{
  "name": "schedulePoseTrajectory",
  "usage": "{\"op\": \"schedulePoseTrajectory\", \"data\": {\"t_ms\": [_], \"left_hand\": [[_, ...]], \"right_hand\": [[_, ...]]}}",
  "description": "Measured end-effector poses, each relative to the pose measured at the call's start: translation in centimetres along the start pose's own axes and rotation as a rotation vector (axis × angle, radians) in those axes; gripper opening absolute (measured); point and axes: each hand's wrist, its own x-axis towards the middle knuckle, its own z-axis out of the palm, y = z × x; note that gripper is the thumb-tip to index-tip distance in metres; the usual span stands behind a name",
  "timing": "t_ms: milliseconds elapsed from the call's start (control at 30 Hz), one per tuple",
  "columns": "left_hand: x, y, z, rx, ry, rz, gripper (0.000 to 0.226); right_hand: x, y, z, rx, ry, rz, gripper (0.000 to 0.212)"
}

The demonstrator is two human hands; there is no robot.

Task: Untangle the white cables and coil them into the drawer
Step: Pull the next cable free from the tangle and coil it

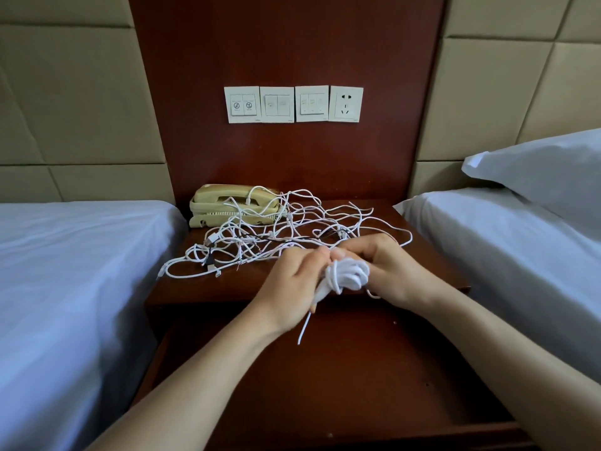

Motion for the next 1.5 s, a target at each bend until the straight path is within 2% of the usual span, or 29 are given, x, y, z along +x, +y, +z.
{"op": "schedulePoseTrajectory", "data": {"t_ms": [67, 100, 167, 333, 433, 533, 600, 700, 767, 833, 933, 1033, 1100, 1300, 1500], "left_hand": [[0.0, 0.0, 0.4, -0.147, 0.104, -0.051, 0.057], [0.0, -0.1, 0.7, -0.232, 0.166, -0.104, 0.056], [0.1, 0.1, 1.1, -0.403, 0.280, -0.245, 0.049], [0.7, 0.3, 0.9, -0.621, 0.448, -0.580, 0.038], [0.5, 0.2, 0.7, -0.611, 0.434, -0.662, 0.046], [0.3, 0.4, 0.3, -0.402, 0.355, -0.569, 0.058], [0.2, 0.5, 0.1, -0.166, 0.318, -0.424, 0.051], [0.1, 0.3, 0.1, 0.188, 0.355, -0.132, 0.029], [0.1, 0.1, 0.3, 0.258, 0.393, -0.060, 0.030], [0.3, 0.0, 0.3, 0.139, 0.438, -0.182, 0.039], [0.7, -0.1, 0.3, -0.177, 0.480, -0.422, 0.043], [0.6, 0.7, 0.5, -0.408, 0.433, -0.491, 0.037], [0.4, 1.2, 0.6, -0.485, 0.394, -0.499, 0.037], [0.3, 1.7, 0.6, -0.626, 0.377, -0.502, 0.035], [0.0, 1.8, 1.0, -0.637, 0.344, -0.500, 0.038]], "right_hand": [[0.0, 0.1, 0.9, 0.006, 0.060, -0.011, 0.027], [0.1, 0.1, 1.3, -0.023, 0.087, -0.008, 0.030], [0.2, -0.1, 2.0, -0.149, 0.127, 0.003, 0.036], [-0.1, 0.0, 3.3, -0.554, 0.080, -0.097, 0.023], [-0.4, 0.1, 3.9, -0.656, 0.028, -0.075, 0.020], [-0.4, -0.4, 4.0, -0.647, 0.041, -0.069, 0.023], [-0.3, -0.7, 3.7, -0.621, 0.065, -0.072, 0.027], [-0.3, -0.8, 3.6, -0.576, 0.081, -0.067, 0.030], [-0.3, -1.0, 3.7, -0.540, 0.139, -0.089, 0.031], [-0.4, -1.3, 3.5, -0.514, 0.246, -0.133, 0.026], [-0.6, -2.0, 3.0, -0.378, 0.392, -0.154, 0.009], [-0.9, -2.3, 2.9, 0.069, 0.267, -0.038, 0.010], [-1.0, -2.3, 2.9, 0.241, 0.186, -0.030, 0.011], [-1.1, -2.4, 3.2, 0.360, 0.122, 0.043, 0.018], [-0.7, -2.8, 2.7, 0.403, 0.079, 0.159, 0.031]]}}
